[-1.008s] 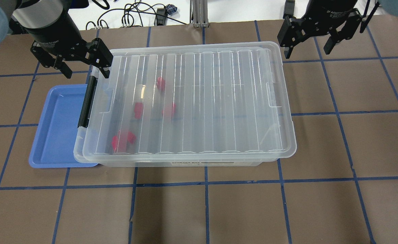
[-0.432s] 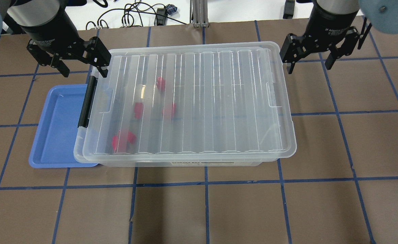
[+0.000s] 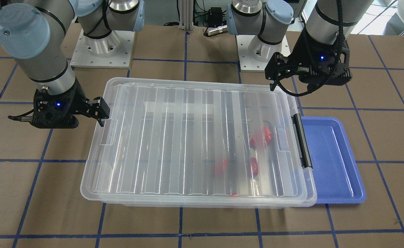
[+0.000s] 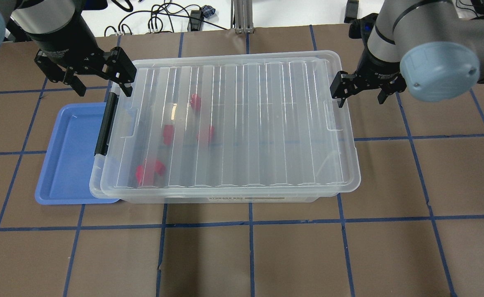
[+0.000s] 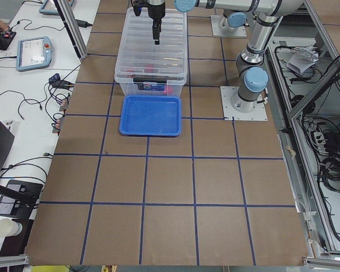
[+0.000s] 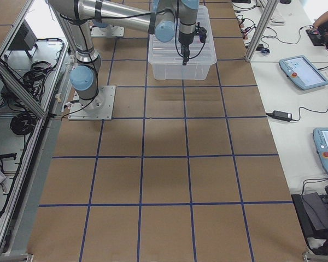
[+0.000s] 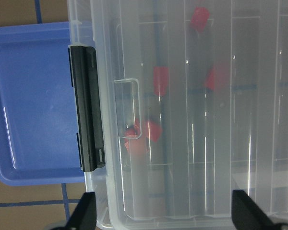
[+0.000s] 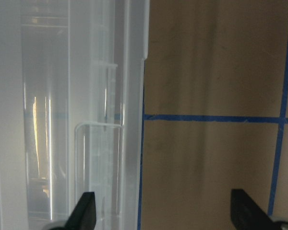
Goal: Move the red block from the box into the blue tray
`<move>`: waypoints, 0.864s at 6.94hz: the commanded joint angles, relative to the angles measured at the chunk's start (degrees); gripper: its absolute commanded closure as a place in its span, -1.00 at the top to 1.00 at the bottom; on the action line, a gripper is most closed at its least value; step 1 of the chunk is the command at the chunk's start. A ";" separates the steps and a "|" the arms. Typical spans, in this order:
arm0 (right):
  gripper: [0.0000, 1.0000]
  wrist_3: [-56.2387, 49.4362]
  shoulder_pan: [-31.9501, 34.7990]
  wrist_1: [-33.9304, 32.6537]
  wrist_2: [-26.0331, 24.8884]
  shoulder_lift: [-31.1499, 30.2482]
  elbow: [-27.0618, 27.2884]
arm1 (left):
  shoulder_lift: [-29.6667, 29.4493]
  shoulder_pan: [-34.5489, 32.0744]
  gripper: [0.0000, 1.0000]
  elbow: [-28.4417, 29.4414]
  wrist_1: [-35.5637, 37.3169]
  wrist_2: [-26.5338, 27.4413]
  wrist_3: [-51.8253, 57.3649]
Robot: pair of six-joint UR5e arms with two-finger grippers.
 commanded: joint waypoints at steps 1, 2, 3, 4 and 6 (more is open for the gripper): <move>1.00 -0.18 0.00 -5.93 0.36 1.79 2.83 | 0.55 -0.05 1.00 -0.01 -0.09 0.00 -0.05; 1.00 -0.44 0.00 -5.93 0.10 1.79 3.01 | 0.91 -0.14 1.00 0.25 -0.09 -0.18 0.39; 1.00 -0.62 -0.09 -5.93 -0.86 1.79 2.92 | 0.56 -0.14 1.00 1.65 -0.96 -0.09 0.30; 1.00 -0.62 -0.61 -5.67 -3.22 1.88 3.01 | 0.12 -0.14 1.00 2.88 -4.02 0.08 0.39; 1.00 -0.80 -2.63 -5.49 -7.81 2.23 3.01 | -3.03 0.47 1.00 2.72 -3.79 -0.35 0.39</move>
